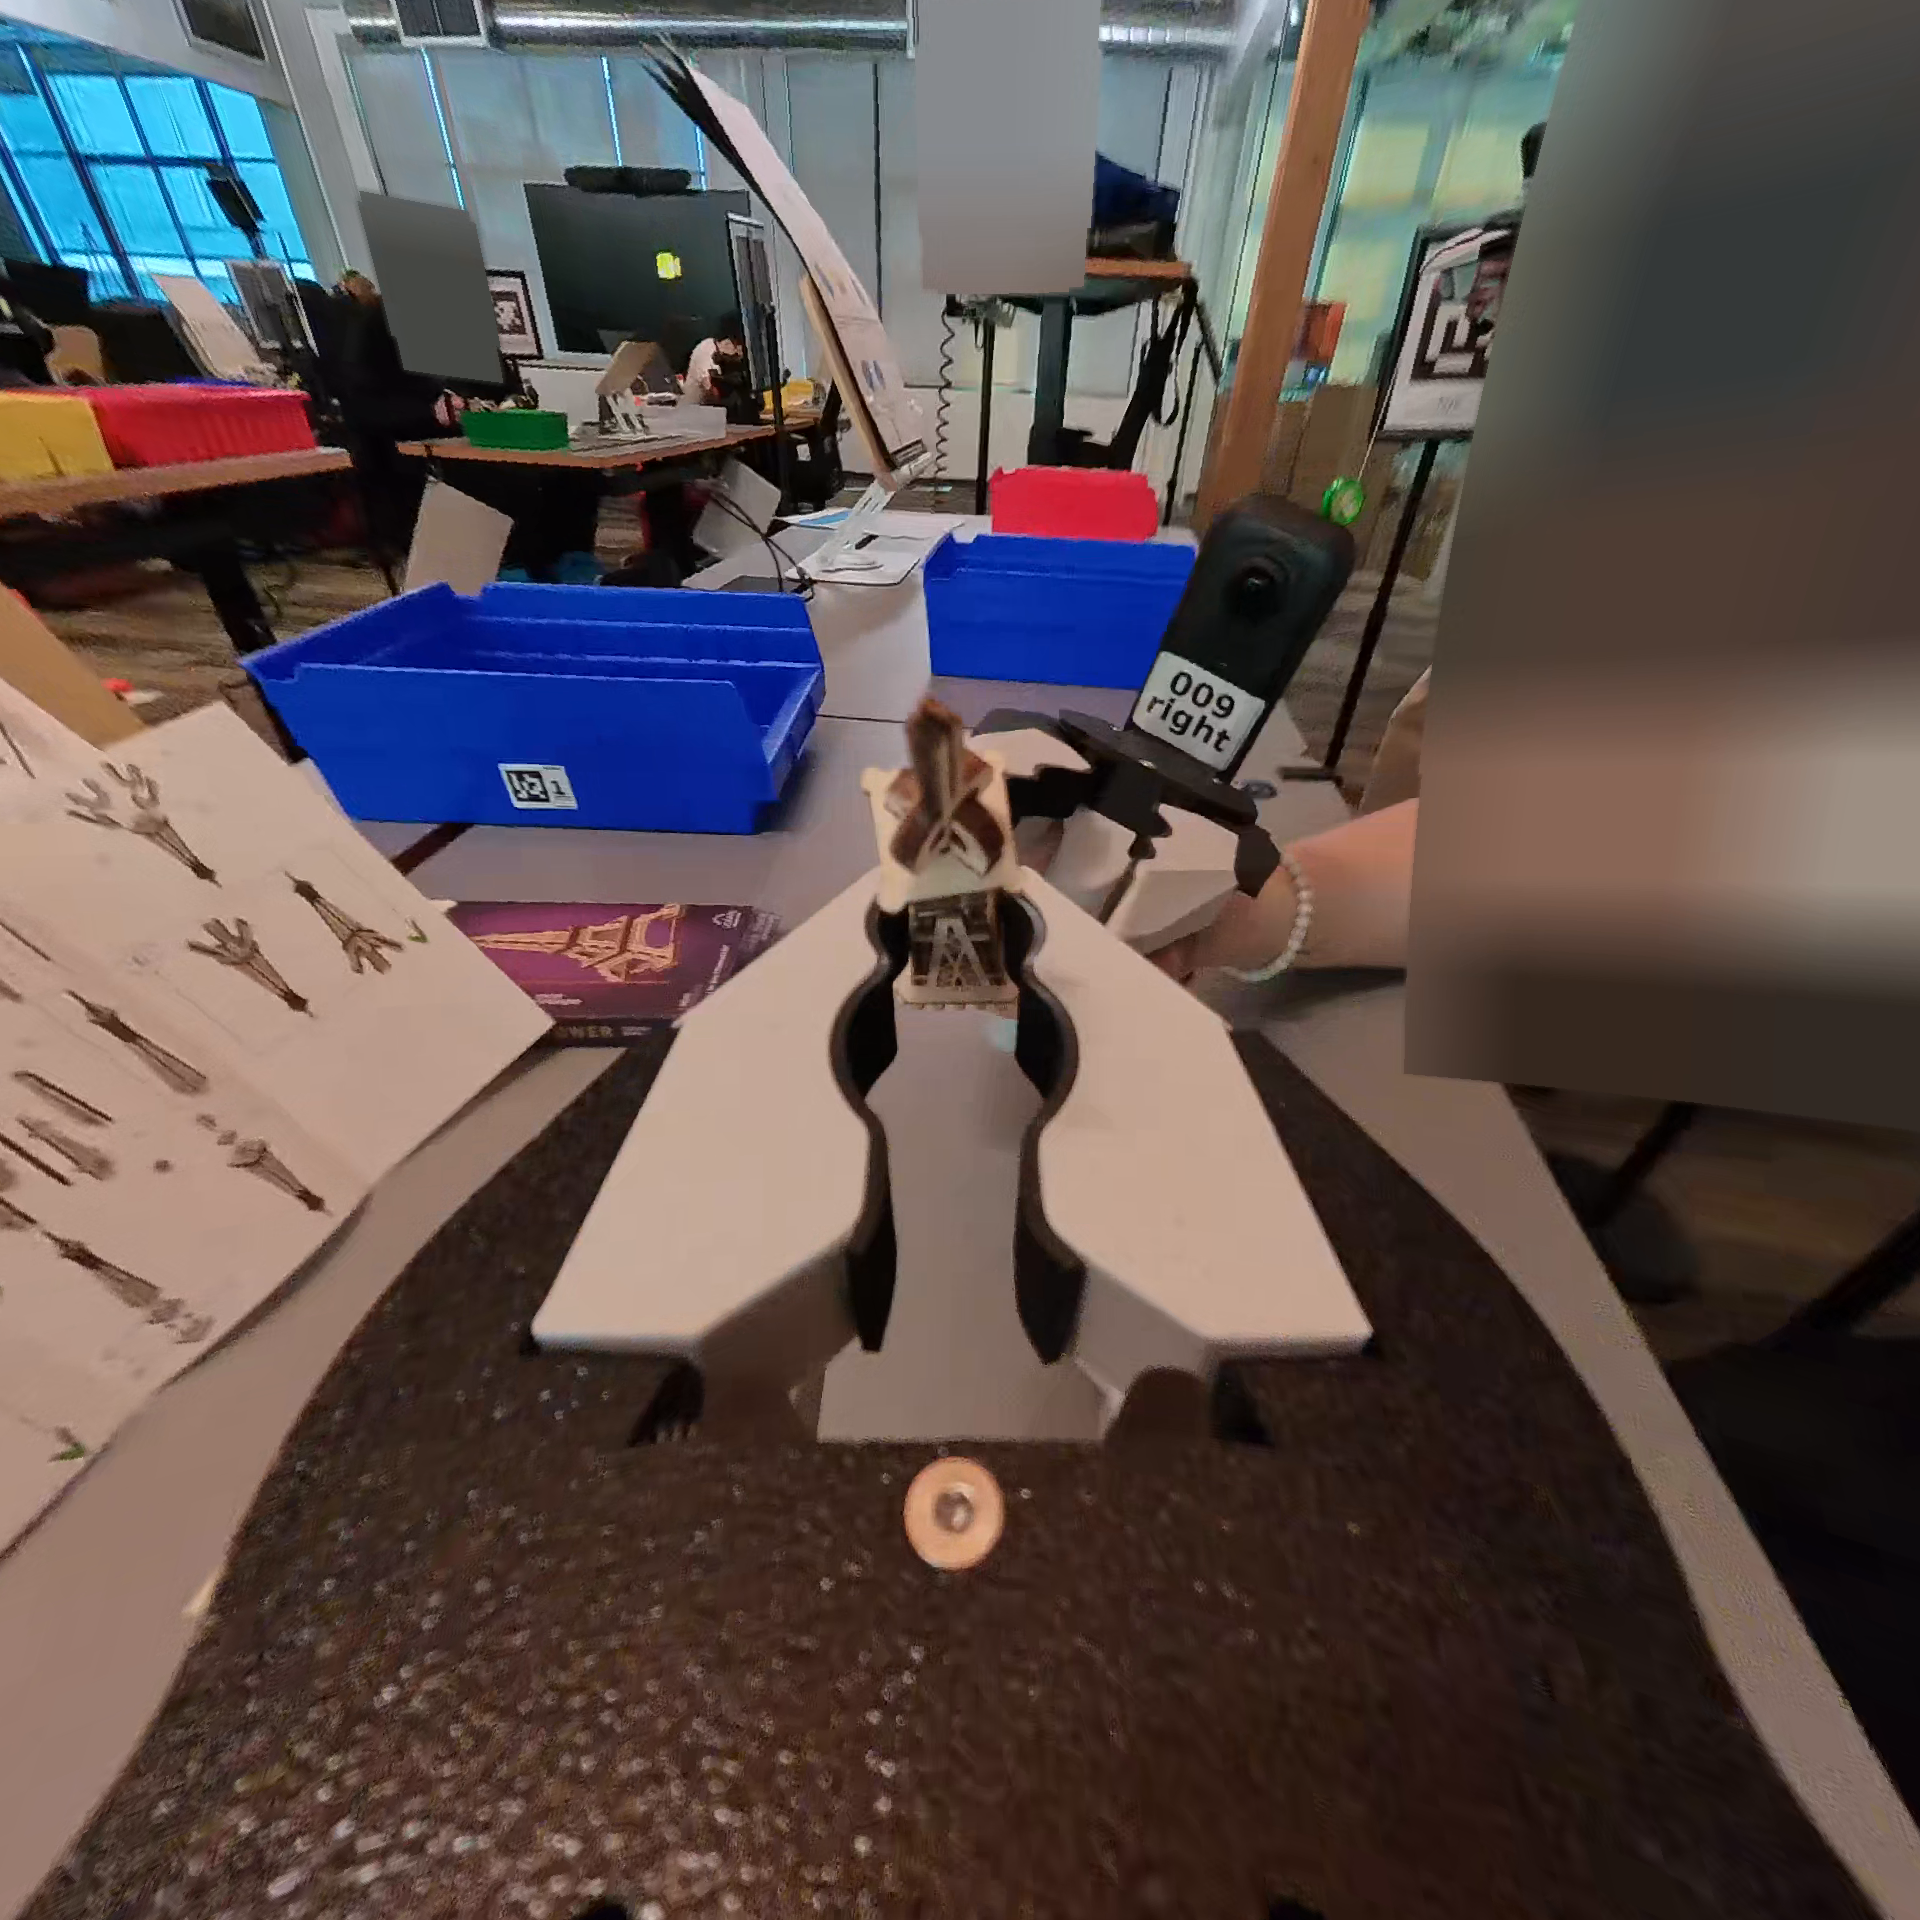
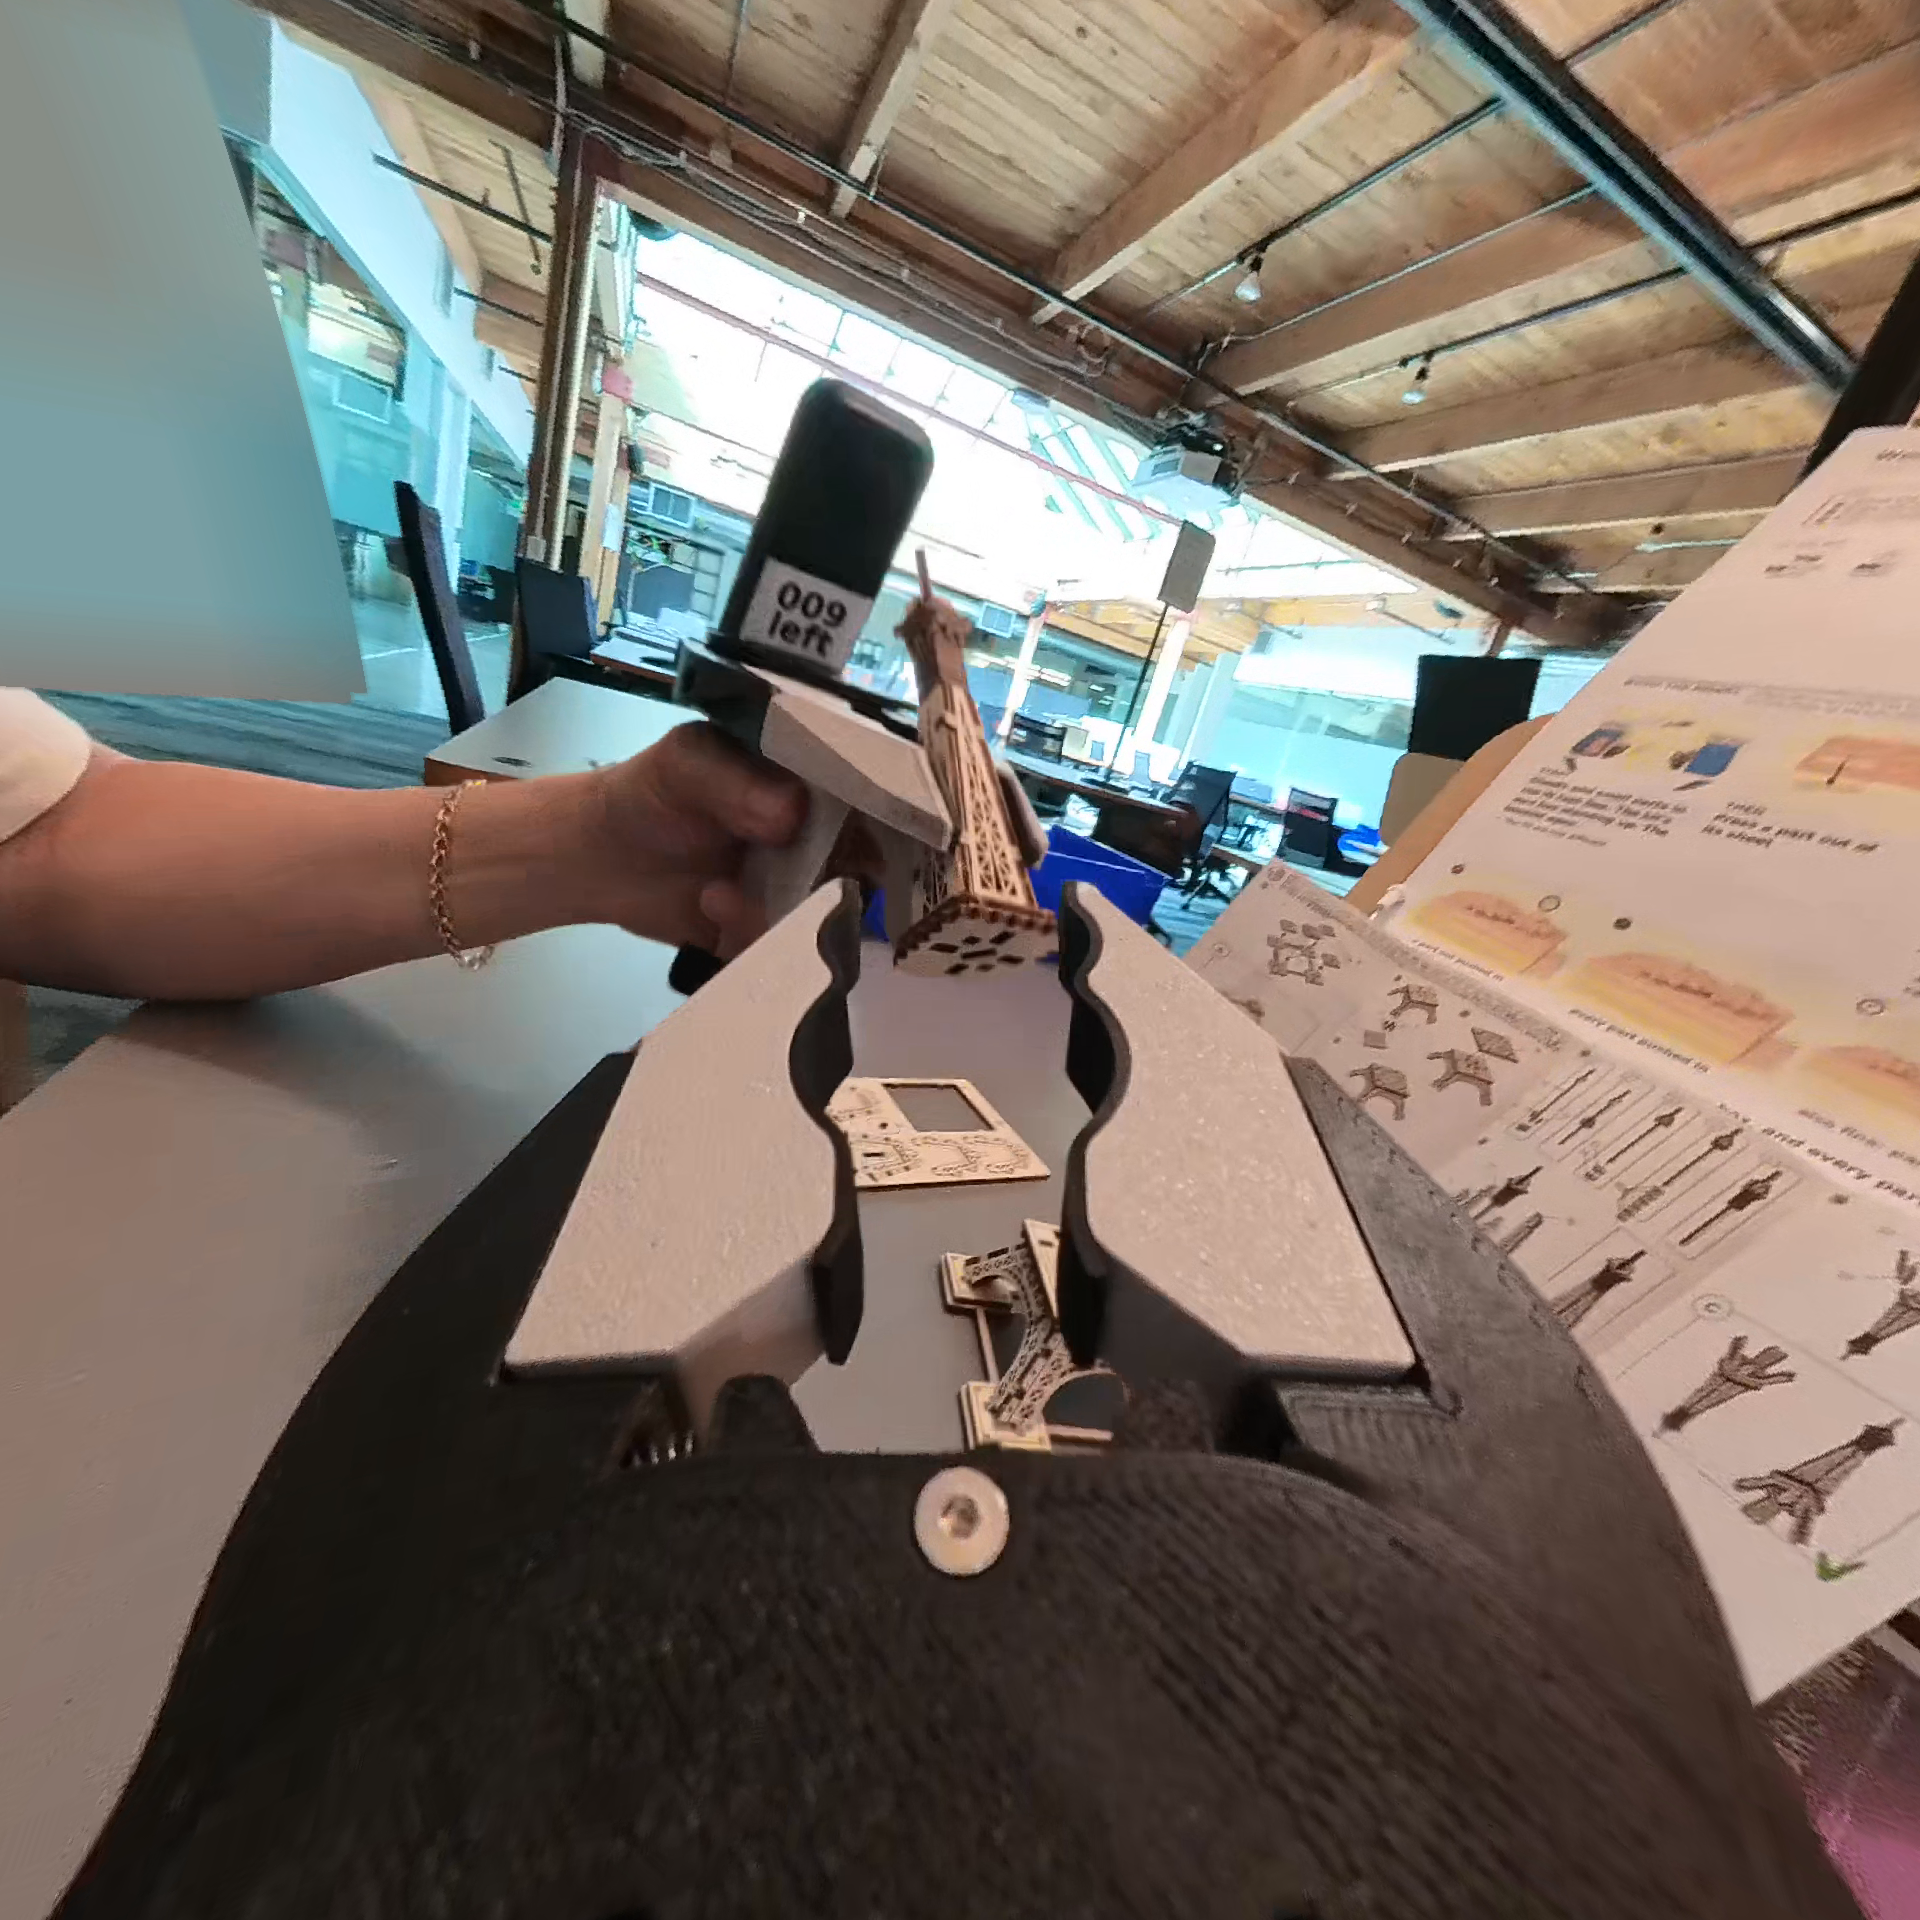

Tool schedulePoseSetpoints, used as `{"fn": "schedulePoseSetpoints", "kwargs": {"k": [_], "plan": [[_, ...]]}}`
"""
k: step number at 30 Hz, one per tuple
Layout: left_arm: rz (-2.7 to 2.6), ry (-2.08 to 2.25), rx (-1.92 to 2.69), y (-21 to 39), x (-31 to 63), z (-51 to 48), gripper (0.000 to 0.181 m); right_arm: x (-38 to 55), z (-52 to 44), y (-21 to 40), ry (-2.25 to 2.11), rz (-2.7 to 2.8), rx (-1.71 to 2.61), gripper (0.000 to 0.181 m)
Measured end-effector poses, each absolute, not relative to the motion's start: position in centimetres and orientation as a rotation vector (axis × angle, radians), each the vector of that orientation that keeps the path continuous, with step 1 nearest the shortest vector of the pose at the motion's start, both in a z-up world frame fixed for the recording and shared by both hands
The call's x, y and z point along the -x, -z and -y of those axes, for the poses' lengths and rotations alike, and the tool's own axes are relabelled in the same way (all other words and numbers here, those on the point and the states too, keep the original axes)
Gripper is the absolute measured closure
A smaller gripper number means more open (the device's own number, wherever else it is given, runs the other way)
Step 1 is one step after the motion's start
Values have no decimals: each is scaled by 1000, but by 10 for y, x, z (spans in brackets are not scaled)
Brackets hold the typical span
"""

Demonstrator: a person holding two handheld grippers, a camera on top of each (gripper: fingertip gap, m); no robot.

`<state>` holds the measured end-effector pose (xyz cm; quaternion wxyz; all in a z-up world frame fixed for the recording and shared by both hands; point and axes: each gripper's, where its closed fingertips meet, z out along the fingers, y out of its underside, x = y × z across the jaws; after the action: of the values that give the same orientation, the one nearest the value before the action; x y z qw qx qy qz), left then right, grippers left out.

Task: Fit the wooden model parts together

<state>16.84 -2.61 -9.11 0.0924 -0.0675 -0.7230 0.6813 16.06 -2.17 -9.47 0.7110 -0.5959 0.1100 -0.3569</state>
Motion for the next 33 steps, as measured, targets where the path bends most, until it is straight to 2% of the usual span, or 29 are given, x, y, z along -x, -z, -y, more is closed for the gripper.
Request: {"fn": "schedulePoseSetpoints", "kwargs": {"k": [8, 20, 27, 33], "plan": [[2325, -1914, 84, 105, -175, 30, 166, -166, 20, 111, 673, -274, 1379, 143], [2354, -1408, -313, 153, -186, 17, 166, -182, 9, 168, 940, -170, 1755, 144], [2620, -1129, -374, 196, -188, 9, 166, -179, 1, 215, 742, -206, 1998, 135], [2724, -1057, -385, 207, -187, 7, 166, -181, -1, 227, 755, -247, 2071, 135]]}}
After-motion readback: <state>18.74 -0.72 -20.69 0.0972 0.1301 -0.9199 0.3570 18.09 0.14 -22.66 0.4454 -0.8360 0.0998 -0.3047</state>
